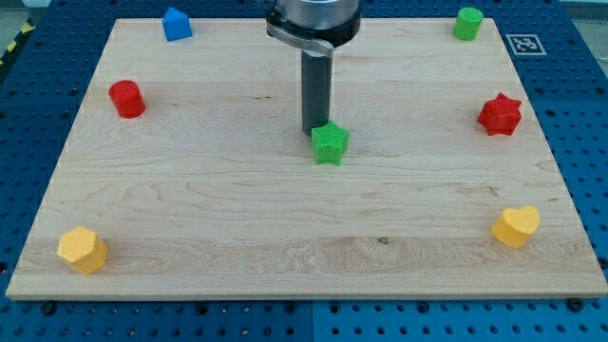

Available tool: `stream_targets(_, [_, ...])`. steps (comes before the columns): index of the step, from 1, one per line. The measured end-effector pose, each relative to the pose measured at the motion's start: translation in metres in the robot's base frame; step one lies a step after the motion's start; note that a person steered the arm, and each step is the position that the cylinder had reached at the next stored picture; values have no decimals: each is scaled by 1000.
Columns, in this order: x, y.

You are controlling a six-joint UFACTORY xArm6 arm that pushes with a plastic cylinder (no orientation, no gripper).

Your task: Move the green star left to the heart

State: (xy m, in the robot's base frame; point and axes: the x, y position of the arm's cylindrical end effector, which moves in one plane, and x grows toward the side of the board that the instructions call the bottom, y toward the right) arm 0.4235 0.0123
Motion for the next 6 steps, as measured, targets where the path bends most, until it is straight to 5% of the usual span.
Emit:
stream_targets(3, [13, 20])
stream_targets(6, [70, 42])
